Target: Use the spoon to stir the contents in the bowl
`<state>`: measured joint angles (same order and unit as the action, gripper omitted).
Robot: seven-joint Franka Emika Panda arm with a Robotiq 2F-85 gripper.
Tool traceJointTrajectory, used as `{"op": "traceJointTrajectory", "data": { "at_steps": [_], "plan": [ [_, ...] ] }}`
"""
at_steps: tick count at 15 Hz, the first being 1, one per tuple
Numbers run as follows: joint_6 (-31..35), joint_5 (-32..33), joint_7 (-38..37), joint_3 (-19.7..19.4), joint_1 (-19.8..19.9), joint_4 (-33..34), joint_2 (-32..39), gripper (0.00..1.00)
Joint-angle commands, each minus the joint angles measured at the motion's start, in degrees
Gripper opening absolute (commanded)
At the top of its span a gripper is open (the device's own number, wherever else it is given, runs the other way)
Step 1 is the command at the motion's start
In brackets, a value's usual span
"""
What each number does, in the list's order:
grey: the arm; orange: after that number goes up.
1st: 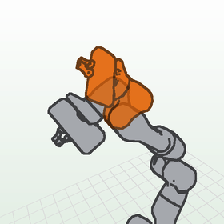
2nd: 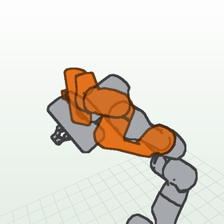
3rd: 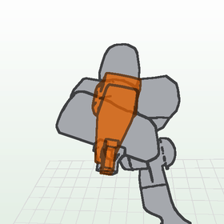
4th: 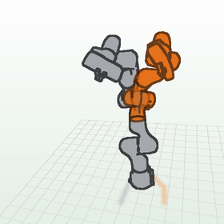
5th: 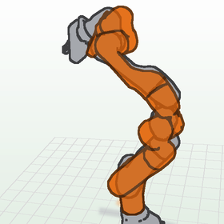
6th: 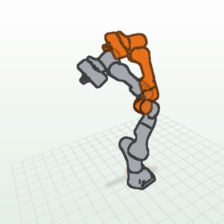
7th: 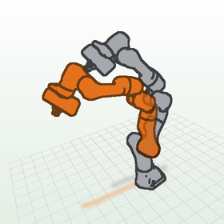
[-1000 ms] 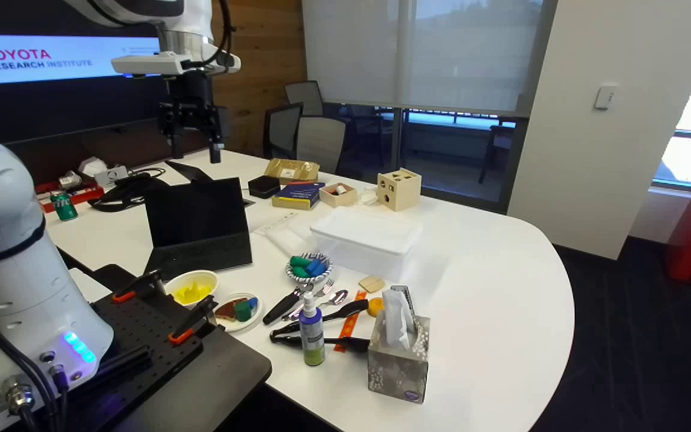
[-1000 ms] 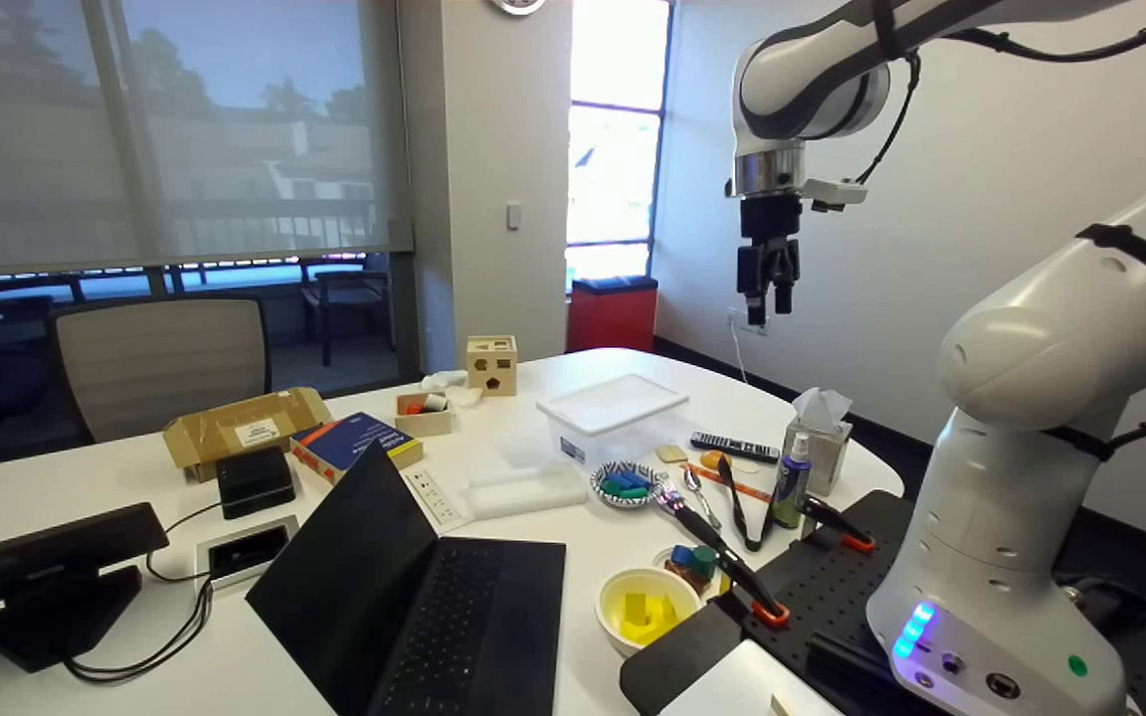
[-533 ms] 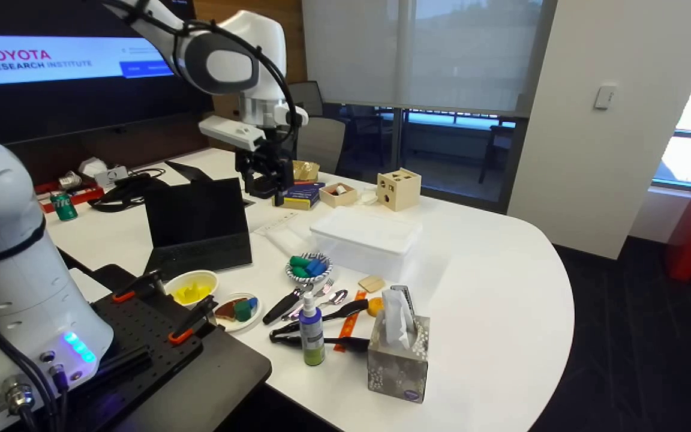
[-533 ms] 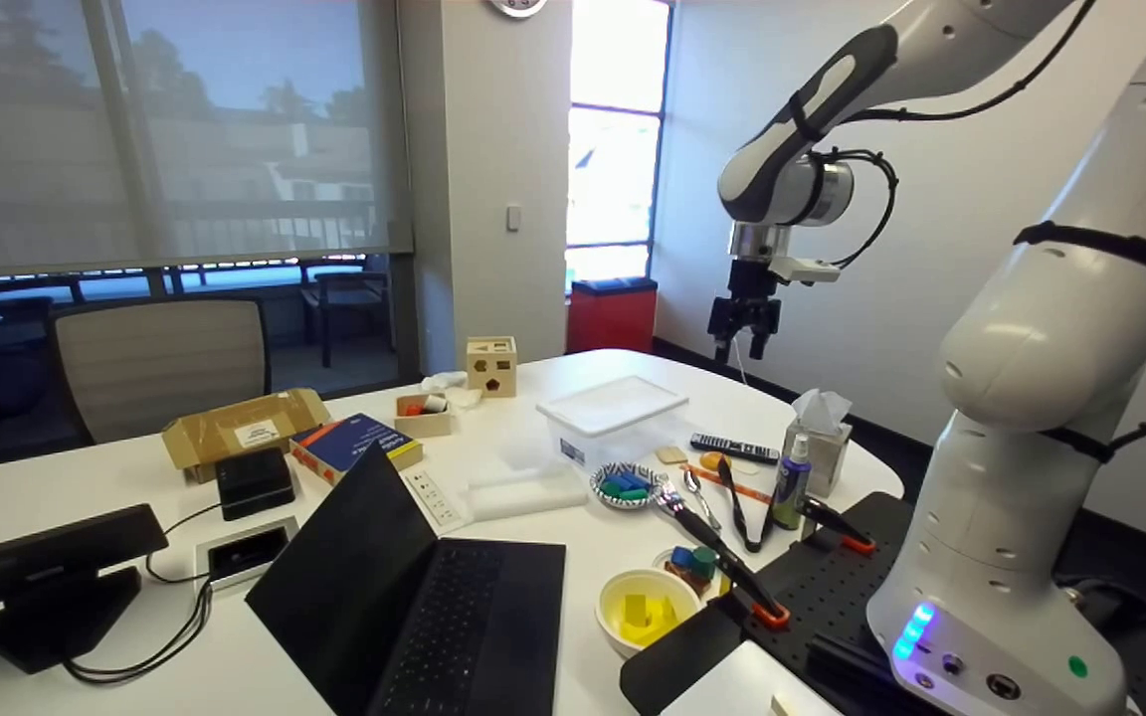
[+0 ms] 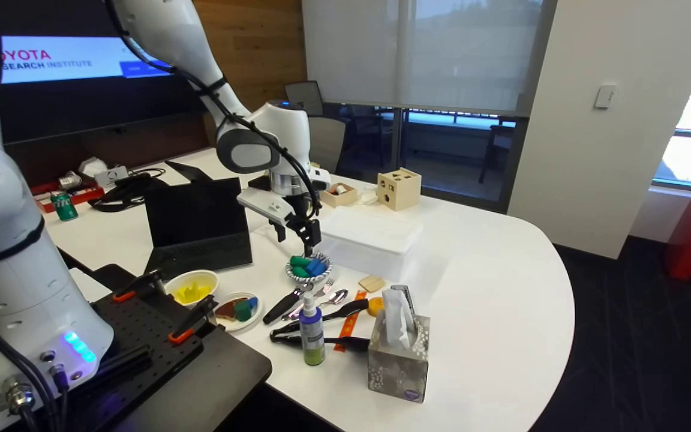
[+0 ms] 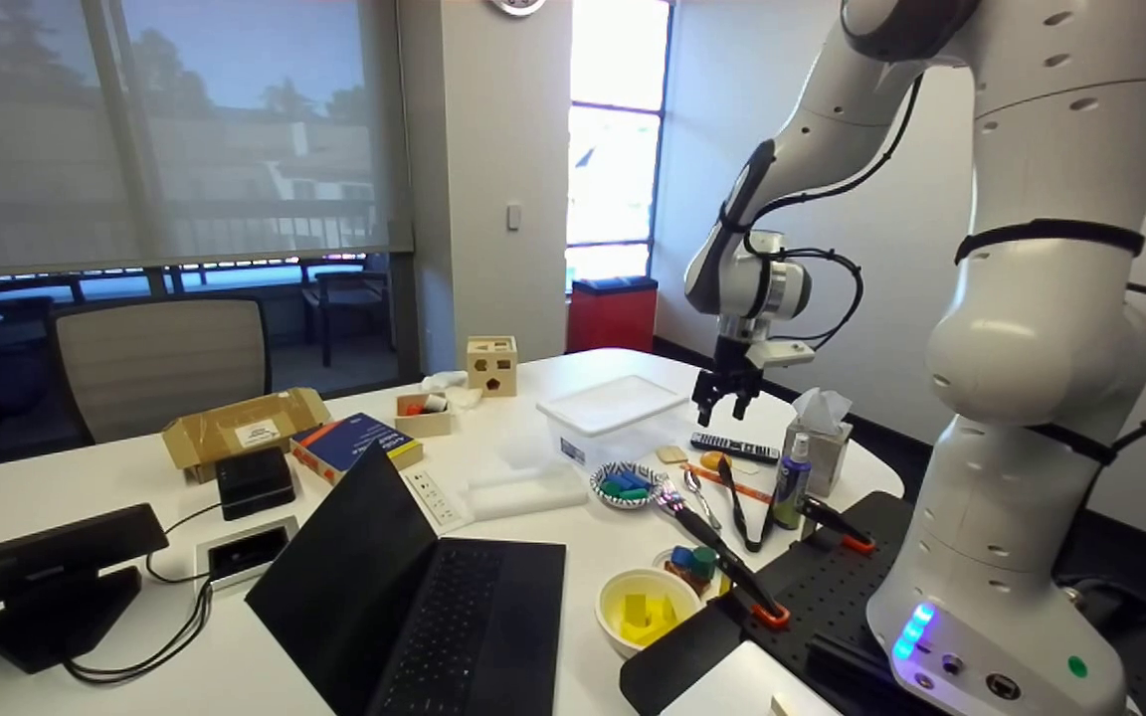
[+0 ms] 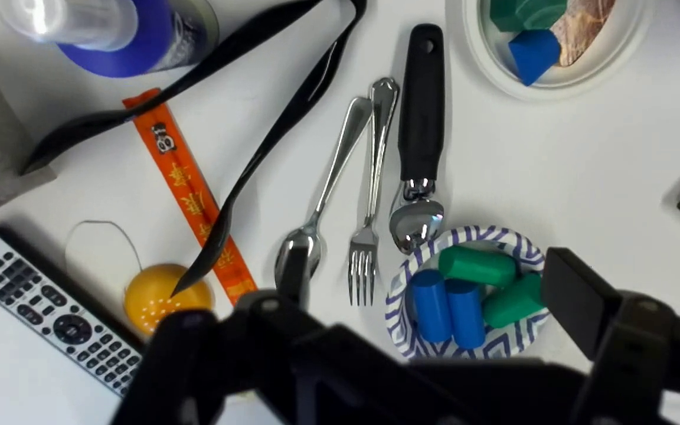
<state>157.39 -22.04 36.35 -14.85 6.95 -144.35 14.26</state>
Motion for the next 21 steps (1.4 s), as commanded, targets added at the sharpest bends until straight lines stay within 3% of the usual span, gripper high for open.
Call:
{"op": "traceJointTrajectory", "data": {
  "at_steps": [1, 2, 3, 8, 13, 18, 19, 20, 21],
  "plan": [
    [1.8, -5.2, 3.5, 3.4, 2.3, 7.4, 10.5, 1.0],
    [2.0, -5.3, 3.2, 3.9, 2.4, 9.0, 12.8, 1.0],
    [2.6, -0.6, -0.6, 8.3, 7.3, 10.4, 14.5, 1.0],
    [5.1, 9.1, -7.3, 11.2, 11.1, 18.0, 26.3, 1.0],
    [10.8, 18.2, -13.5, 10.1, 11.0, 20.7, 32.2, 1.0],
    [13.1, 22.3, -17.9, 9.8, 10.5, 21.7, 35.0, 1.0],
    [13.1, 22.7, -18.5, 9.6, 10.5, 21.6, 35.2, 0.75],
    [13.1, 23.0, -18.9, 9.6, 10.6, 21.5, 35.3, 0.74],
    [13.1, 23.3, -19.2, 9.5, 10.6, 21.3, 35.3, 0.66]
  ]
}}
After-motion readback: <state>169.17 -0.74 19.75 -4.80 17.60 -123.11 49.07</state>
